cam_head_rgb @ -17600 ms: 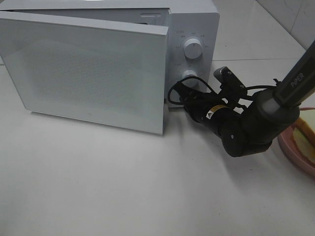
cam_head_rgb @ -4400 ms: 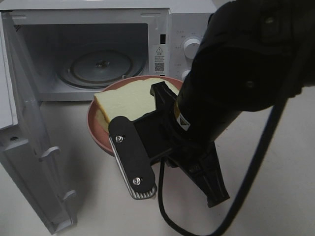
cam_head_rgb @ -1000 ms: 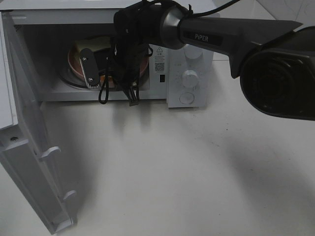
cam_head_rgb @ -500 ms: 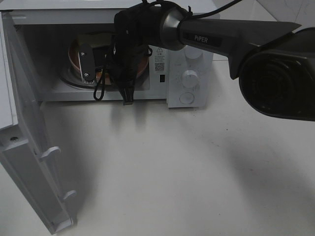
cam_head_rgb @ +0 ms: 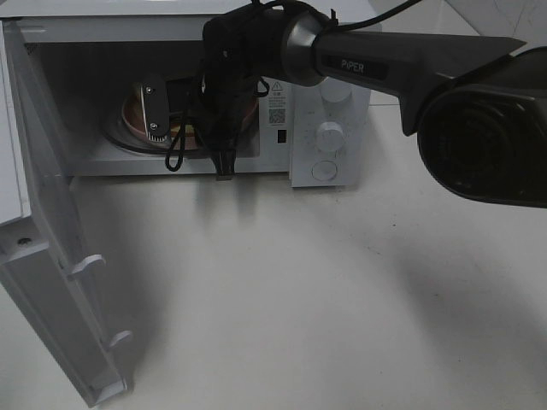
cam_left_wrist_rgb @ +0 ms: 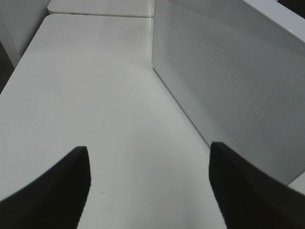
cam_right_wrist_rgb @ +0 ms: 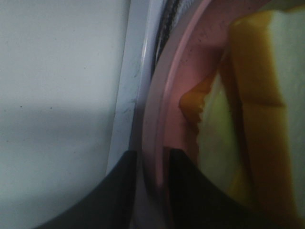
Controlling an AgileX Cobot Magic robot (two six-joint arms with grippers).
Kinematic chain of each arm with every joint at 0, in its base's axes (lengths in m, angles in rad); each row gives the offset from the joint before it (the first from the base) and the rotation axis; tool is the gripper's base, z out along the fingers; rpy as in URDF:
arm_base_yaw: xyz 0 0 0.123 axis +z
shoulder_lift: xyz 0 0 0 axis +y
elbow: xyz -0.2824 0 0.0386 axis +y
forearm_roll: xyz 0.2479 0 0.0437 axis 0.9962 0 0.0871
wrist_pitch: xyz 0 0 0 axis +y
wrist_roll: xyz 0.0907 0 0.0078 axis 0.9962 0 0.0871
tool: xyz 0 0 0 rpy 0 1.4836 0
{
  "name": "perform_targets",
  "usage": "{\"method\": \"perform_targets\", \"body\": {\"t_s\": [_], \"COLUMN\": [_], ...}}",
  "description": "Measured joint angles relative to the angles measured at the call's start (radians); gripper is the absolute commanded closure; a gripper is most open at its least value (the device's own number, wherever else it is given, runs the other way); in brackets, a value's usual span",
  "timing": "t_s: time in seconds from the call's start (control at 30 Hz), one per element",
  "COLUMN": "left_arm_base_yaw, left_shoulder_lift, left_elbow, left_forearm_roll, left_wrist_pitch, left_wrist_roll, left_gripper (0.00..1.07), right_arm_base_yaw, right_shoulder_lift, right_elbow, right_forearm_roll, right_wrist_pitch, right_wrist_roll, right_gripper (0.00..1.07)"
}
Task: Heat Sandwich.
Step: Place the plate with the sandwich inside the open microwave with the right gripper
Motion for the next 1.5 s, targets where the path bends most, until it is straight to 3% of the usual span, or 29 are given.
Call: {"method": "perform_targets", "body": {"t_s": [0.07,0.27,1.5], "left_arm_base_yaw": [0.000,0.000,0.000], "left_shoulder_lift": [0.000,0.000,0.000], "left_elbow": [0.000,0.000,0.000], "left_forearm_roll": [0.000,0.000,0.000], "left_wrist_pitch": [0.000,0.000,0.000], "left_wrist_roll": [0.000,0.000,0.000], "left_gripper": [0.39,0.39,0.39], "right_arm_base_yaw": [-0.004,-0.004,0.039], "right_shoulder_lift": [0.000,0.000,-0.103], "right_elbow": [0.000,0.000,0.000], "right_forearm_roll": [-0.006,-0.008,0.013], "right_wrist_pitch": [0.000,0.003,0.202], "right_wrist_roll": [0.000,0.005,0.136], "right_gripper": [0.59,0.54,0.53]}}
